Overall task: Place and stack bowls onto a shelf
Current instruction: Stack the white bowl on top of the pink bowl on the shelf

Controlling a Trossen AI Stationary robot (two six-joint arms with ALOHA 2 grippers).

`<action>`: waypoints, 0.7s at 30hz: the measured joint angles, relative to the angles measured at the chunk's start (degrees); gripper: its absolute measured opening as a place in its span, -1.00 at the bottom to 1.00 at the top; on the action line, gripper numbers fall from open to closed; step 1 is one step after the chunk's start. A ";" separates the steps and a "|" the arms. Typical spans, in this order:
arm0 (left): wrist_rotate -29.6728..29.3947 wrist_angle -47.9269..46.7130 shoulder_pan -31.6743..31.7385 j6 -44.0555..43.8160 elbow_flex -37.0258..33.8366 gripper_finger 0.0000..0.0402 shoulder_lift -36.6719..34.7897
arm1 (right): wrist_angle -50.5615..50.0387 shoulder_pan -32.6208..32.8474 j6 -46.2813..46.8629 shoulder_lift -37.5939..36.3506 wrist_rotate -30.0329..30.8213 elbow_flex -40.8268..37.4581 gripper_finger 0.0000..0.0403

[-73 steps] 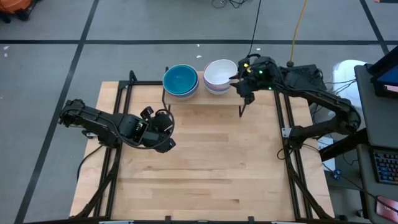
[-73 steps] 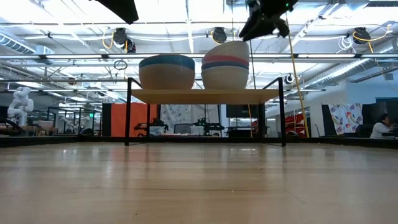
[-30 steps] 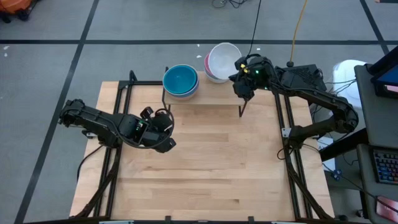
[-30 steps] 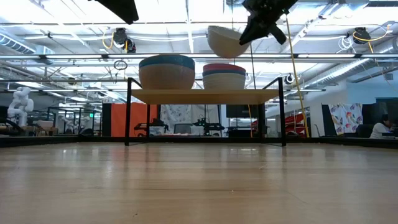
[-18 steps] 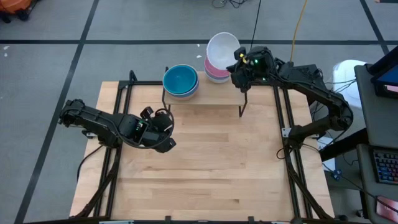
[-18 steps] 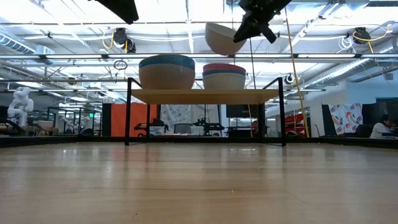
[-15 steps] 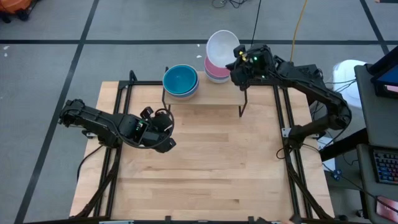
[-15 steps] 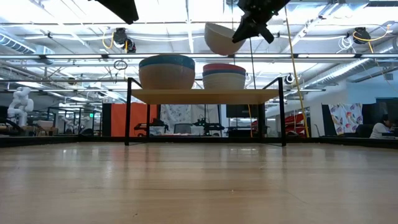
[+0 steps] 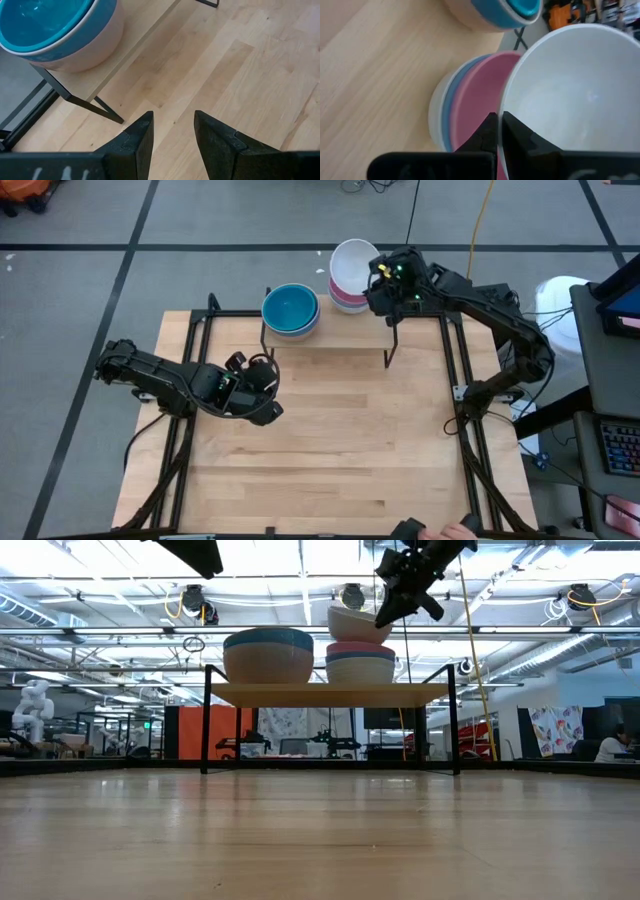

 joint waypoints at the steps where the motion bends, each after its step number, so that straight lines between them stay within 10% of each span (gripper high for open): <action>1: 0.00 0.00 0.00 0.00 0.00 -0.27 0.00 | -0.54 -0.17 0.04 0.10 0.00 0.00 -1.00; 21: 0.02 -0.04 0.00 -0.02 0.00 -0.27 0.00 | -7.53 -1.00 -1.07 0.26 -4.55 0.00 -1.00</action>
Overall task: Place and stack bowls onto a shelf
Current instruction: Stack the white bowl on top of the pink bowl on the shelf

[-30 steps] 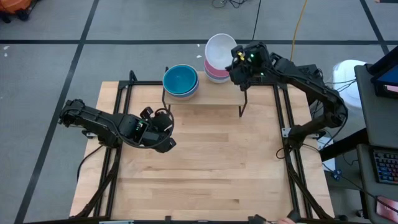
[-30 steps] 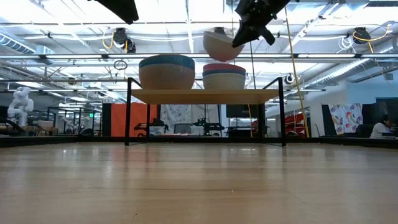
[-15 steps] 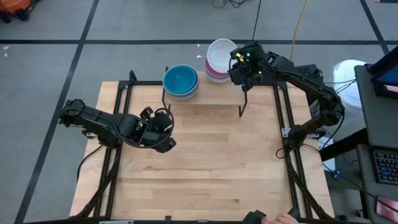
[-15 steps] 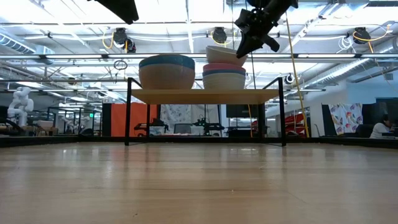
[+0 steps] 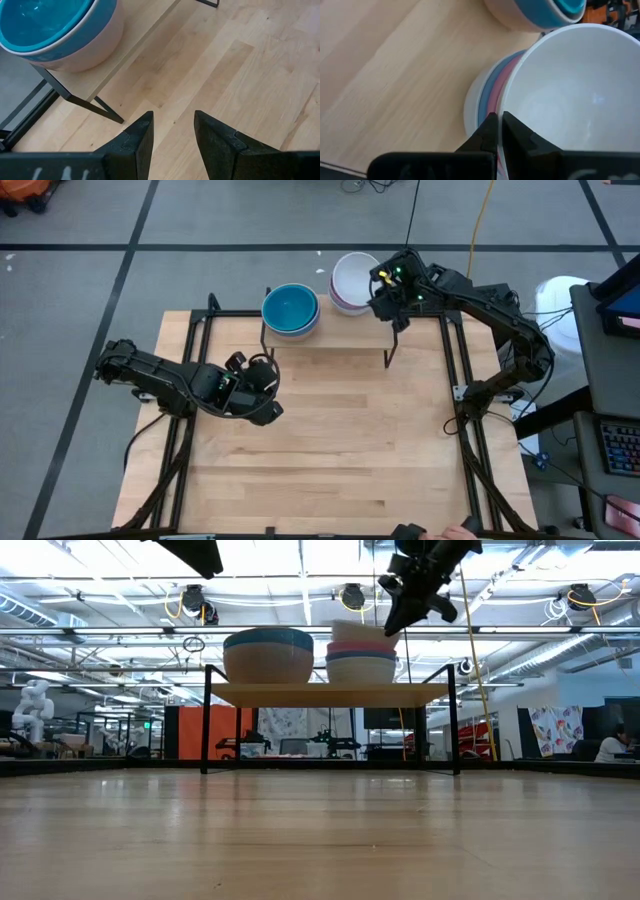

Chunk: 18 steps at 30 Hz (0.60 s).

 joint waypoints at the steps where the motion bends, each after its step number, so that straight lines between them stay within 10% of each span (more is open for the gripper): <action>1: -0.02 0.00 0.00 0.00 0.00 -0.27 0.00 | -0.36 -0.02 0.00 0.00 0.02 0.00 -1.00; 18: -0.01 -0.02 0.01 0.02 0.00 -0.27 0.00 | -5.50 0.39 -1.37 0.31 0.02 0.00 -1.00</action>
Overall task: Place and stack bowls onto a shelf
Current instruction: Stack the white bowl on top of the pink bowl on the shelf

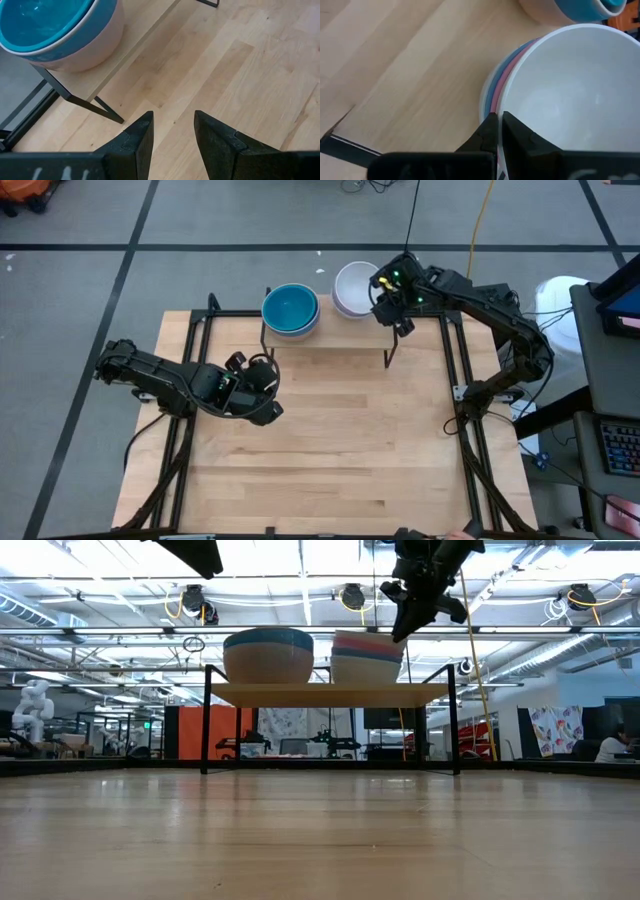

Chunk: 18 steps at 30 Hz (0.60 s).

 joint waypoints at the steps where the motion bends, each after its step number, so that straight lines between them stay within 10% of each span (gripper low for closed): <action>1: -0.01 0.01 0.00 0.05 0.00 -0.27 -0.01 | -0.06 0.18 -0.05 0.00 0.00 0.00 -1.00; 18: 2.50 0.00 -0.01 0.46 -0.01 -0.27 0.00 | -1.39 2.04 1.40 -0.50 -0.02 0.00 -1.00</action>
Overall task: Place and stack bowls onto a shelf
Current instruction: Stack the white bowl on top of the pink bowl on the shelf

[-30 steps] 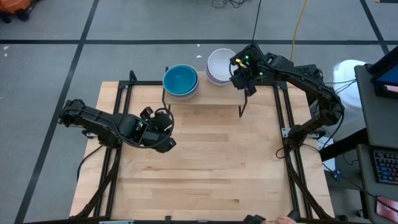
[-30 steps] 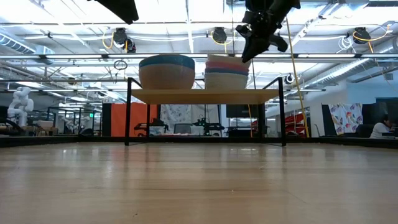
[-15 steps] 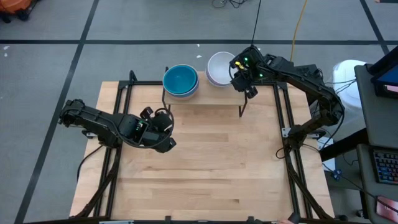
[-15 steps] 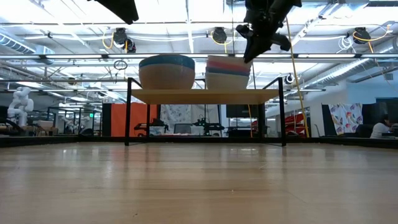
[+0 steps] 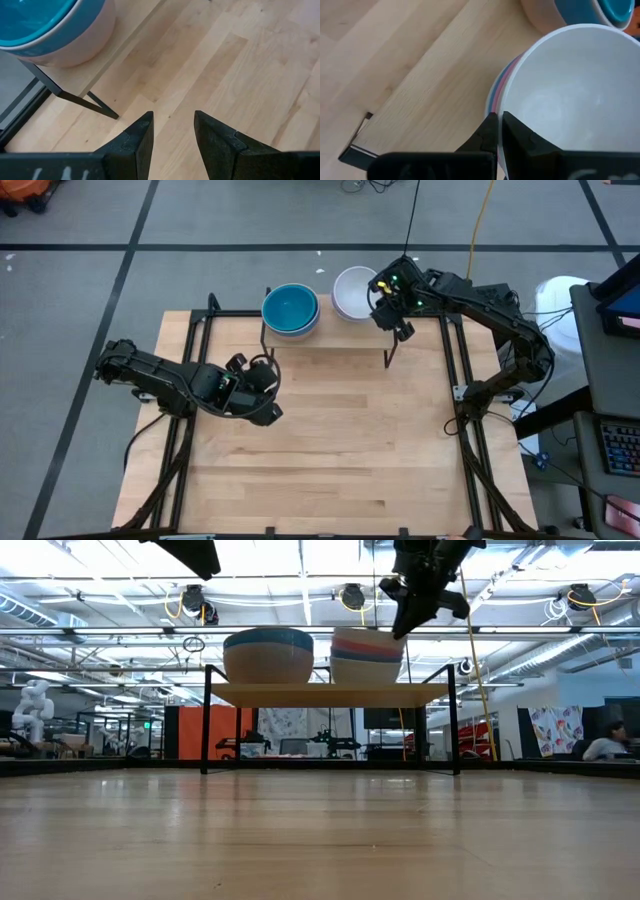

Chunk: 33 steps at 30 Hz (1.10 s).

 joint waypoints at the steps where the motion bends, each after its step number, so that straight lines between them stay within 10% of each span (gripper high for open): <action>1: 0.00 0.02 0.00 0.00 0.01 -0.27 0.00 | -0.24 0.00 -0.02 0.00 0.00 0.00 -1.00; 33: 0.02 -0.51 0.04 1.09 0.01 -0.27 0.00 | -6.57 2.00 5.96 -0.05 -1.33 0.00 -1.00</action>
